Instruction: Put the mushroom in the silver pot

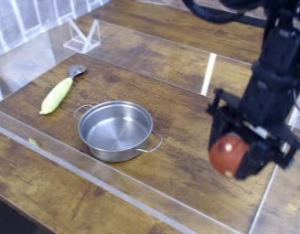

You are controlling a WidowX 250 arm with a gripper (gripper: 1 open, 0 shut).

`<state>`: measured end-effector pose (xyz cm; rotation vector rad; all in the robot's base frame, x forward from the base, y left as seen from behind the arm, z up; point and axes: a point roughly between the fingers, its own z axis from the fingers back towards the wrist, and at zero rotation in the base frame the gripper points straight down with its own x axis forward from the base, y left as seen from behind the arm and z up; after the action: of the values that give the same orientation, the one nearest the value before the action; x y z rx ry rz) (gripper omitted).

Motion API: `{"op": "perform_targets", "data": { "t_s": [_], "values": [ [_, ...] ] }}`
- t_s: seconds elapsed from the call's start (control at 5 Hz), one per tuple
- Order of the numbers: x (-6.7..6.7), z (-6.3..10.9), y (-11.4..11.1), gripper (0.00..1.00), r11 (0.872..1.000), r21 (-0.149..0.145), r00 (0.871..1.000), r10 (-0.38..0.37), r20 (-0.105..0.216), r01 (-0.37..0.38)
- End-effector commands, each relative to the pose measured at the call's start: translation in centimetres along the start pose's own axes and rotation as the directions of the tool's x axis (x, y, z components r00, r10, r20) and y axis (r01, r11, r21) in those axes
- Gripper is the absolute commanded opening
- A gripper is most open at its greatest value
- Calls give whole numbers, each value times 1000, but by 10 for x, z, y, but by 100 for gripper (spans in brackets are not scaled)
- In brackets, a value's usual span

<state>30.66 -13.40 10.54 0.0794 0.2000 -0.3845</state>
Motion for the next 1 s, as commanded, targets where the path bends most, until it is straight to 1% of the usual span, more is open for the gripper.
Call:
{"op": "perform_targets", "data": {
  "t_s": [0.0,0.2,0.4,0.6,0.8],
  "values": [
    [-16,55,40,0,999,43,994,-30,108,26],
    [-33,56,83,0,994,55,988,-96,125,89],
    [-47,41,116,0,992,50,983,-118,139,112],
    [-42,38,120,0,996,61,981,-82,176,72],
    [-47,34,119,0,997,73,979,-49,198,35]
  ]
}}
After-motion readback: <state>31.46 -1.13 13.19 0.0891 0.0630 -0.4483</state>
